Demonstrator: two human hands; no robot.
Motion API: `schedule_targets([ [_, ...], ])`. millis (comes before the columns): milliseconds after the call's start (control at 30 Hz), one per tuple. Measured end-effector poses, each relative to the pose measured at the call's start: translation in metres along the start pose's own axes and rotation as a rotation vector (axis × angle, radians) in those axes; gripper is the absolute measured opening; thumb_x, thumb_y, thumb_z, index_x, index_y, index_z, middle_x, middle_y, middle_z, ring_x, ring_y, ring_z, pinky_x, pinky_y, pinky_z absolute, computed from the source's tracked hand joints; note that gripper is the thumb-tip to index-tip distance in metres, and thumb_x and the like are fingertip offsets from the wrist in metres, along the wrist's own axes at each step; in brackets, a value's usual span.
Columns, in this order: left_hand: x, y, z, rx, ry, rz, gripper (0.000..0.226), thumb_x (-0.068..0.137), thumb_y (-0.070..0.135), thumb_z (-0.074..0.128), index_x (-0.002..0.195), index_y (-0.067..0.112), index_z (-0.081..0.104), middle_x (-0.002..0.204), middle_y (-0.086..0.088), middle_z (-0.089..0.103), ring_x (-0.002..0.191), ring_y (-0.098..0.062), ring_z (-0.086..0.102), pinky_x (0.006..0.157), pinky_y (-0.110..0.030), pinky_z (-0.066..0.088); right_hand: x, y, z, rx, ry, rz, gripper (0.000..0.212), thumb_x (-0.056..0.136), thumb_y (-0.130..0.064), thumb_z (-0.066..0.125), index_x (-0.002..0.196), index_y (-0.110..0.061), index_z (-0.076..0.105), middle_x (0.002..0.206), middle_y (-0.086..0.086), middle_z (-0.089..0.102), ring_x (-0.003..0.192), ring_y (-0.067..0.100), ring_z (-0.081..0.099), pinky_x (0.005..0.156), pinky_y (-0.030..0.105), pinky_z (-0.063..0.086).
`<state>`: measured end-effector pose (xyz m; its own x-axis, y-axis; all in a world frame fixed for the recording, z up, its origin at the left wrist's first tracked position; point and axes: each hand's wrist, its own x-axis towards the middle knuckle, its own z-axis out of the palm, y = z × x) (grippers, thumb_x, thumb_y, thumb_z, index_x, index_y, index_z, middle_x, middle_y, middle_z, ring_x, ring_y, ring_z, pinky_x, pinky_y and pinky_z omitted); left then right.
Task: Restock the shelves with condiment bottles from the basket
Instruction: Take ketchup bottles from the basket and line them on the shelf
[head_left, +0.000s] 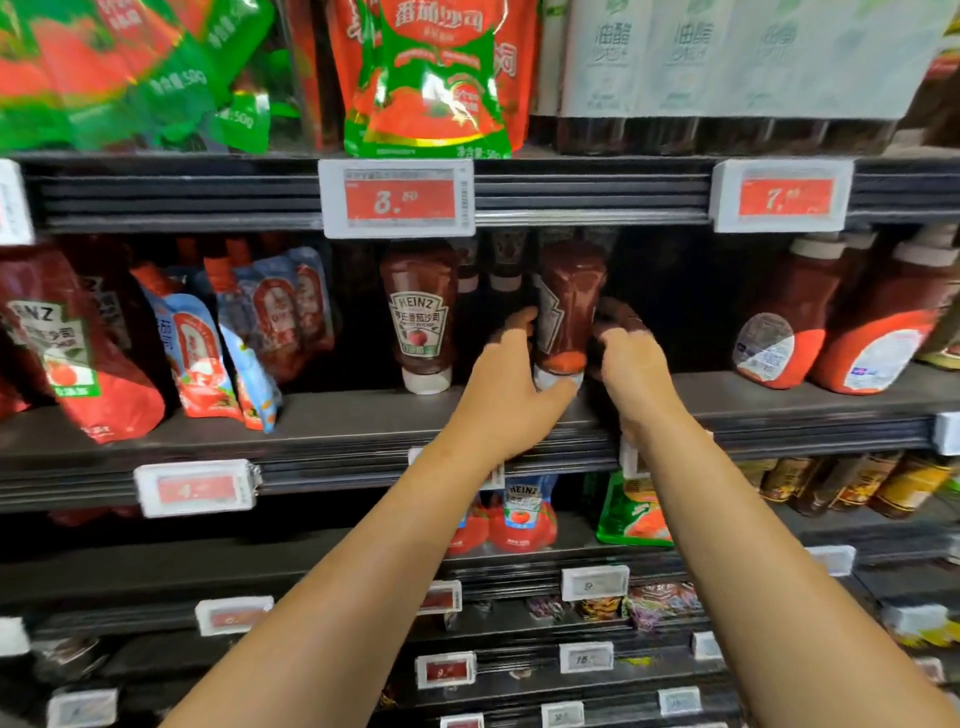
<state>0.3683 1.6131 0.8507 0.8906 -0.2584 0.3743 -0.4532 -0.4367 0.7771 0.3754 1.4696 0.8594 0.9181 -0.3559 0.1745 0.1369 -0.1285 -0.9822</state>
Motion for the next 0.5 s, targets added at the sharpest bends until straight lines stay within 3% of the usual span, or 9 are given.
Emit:
schedule_targets([
  [133,0.01,0.001,0.005,0.045,0.023,-0.029,0.06,0.081,0.037,0.076,0.131,0.017,0.05,0.094,0.018,0.057,0.084,0.002,0.057,0.07,-0.018,0.045,0.001,0.007,-0.007,0.081,-0.074,0.01,0.037,0.086,-0.017,0.049,0.106,-0.036,0.073,0.101,-0.001,0.078,0.098,0.023,0.073,0.081,0.034,0.059],
  [200,0.012,0.005,0.005,0.088,0.007,-0.046,0.05,0.081,0.038,0.078,0.12,0.018,0.054,0.087,0.018,0.054,0.077,0.004,0.052,0.06,-0.01,0.037,0.001,0.009,-0.011,0.105,-0.12,-0.021,0.035,0.088,-0.014,0.052,0.113,-0.029,0.072,0.105,0.003,0.077,0.1,0.023,0.073,0.085,0.036,0.06],
  [267,0.015,0.007,0.003,0.094,-0.022,-0.078,0.037,0.079,0.037,0.081,0.103,0.019,0.058,0.089,0.007,0.063,0.08,-0.007,0.06,0.063,-0.016,0.045,-0.002,0.011,-0.015,0.147,-0.14,-0.047,0.033,0.084,-0.014,0.061,0.115,-0.019,0.07,0.106,0.008,0.077,0.101,0.026,0.073,0.088,0.041,0.06],
  [367,0.015,0.011,-0.003,0.033,-0.074,-0.11,0.03,0.077,0.029,0.083,0.091,0.027,0.056,0.096,-0.003,0.071,0.088,-0.017,0.067,0.079,-0.035,0.056,-0.004,0.015,-0.018,0.124,-0.15,-0.1,0.039,0.078,-0.012,0.074,0.117,-0.015,0.066,0.105,0.002,0.078,0.101,0.02,0.074,0.083,0.031,0.059],
  [500,0.002,0.01,-0.018,0.174,-0.078,-0.054,0.044,0.078,0.038,0.081,0.113,0.024,0.058,0.101,0.012,0.066,0.09,-0.006,0.064,0.076,-0.022,0.055,-0.004,0.017,-0.019,-0.011,-0.172,-0.152,0.046,0.079,-0.017,0.082,0.119,-0.023,0.062,0.107,-0.009,0.076,0.103,0.009,0.072,0.082,0.022,0.058],
])
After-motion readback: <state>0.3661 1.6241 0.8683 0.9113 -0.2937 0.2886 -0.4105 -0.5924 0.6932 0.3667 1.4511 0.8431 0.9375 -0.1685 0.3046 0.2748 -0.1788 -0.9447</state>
